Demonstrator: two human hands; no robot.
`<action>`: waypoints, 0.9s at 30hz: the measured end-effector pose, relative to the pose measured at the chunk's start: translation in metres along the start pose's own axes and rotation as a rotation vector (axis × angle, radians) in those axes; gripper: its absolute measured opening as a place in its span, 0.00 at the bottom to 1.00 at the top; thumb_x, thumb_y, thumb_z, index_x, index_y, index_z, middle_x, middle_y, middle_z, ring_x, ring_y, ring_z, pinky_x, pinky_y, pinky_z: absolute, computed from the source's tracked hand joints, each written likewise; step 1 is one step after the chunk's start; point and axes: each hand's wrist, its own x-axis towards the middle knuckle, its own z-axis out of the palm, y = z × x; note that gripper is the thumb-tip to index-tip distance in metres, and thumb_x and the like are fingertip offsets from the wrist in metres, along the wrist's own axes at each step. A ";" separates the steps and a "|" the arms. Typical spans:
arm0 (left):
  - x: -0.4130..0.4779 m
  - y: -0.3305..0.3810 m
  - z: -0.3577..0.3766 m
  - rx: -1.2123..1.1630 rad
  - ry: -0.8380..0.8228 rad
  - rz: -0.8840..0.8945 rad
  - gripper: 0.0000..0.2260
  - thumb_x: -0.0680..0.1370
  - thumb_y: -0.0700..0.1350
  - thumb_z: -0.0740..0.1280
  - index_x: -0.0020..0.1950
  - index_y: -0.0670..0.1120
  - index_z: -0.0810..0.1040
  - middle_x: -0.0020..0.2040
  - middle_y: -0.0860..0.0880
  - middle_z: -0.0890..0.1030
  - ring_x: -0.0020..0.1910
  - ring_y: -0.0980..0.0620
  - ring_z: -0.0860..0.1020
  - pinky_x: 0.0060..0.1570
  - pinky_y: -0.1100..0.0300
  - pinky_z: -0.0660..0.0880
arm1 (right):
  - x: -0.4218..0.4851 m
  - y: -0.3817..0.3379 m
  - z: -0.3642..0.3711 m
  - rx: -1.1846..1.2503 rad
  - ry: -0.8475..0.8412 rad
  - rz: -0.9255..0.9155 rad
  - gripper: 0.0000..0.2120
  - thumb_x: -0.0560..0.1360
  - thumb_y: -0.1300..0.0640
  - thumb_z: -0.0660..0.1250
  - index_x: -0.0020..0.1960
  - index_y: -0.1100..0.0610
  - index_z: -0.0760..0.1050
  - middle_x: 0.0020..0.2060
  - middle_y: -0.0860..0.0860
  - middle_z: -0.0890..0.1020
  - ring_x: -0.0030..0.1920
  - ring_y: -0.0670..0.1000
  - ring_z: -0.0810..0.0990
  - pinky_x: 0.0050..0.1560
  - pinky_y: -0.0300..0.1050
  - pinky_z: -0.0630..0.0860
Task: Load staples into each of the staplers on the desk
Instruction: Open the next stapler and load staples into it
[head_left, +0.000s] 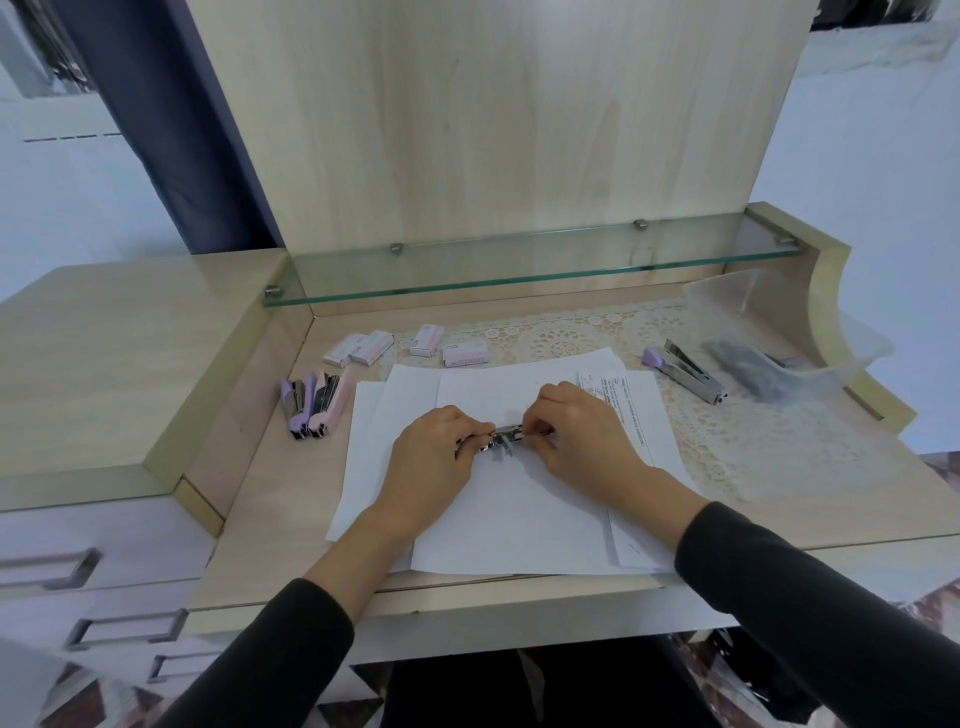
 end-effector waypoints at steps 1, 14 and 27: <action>0.000 0.000 0.000 -0.002 0.000 0.002 0.07 0.72 0.36 0.69 0.48 0.43 0.83 0.39 0.46 0.82 0.38 0.48 0.79 0.38 0.63 0.71 | 0.000 0.000 -0.001 0.012 -0.012 0.005 0.06 0.62 0.68 0.71 0.34 0.59 0.77 0.31 0.53 0.78 0.34 0.57 0.77 0.29 0.44 0.72; 0.005 -0.002 -0.007 0.046 -0.088 -0.046 0.09 0.77 0.43 0.64 0.54 0.45 0.81 0.48 0.48 0.81 0.48 0.49 0.75 0.46 0.61 0.69 | 0.002 0.004 -0.018 0.302 -0.026 0.224 0.05 0.69 0.62 0.70 0.37 0.56 0.74 0.36 0.48 0.76 0.35 0.47 0.74 0.37 0.32 0.66; 0.011 -0.007 -0.013 0.069 -0.204 -0.040 0.13 0.75 0.51 0.67 0.57 0.48 0.79 0.48 0.51 0.78 0.48 0.52 0.73 0.45 0.65 0.64 | -0.005 0.018 -0.031 0.354 -0.186 0.340 0.03 0.68 0.67 0.69 0.38 0.61 0.81 0.27 0.40 0.75 0.29 0.34 0.74 0.32 0.24 0.67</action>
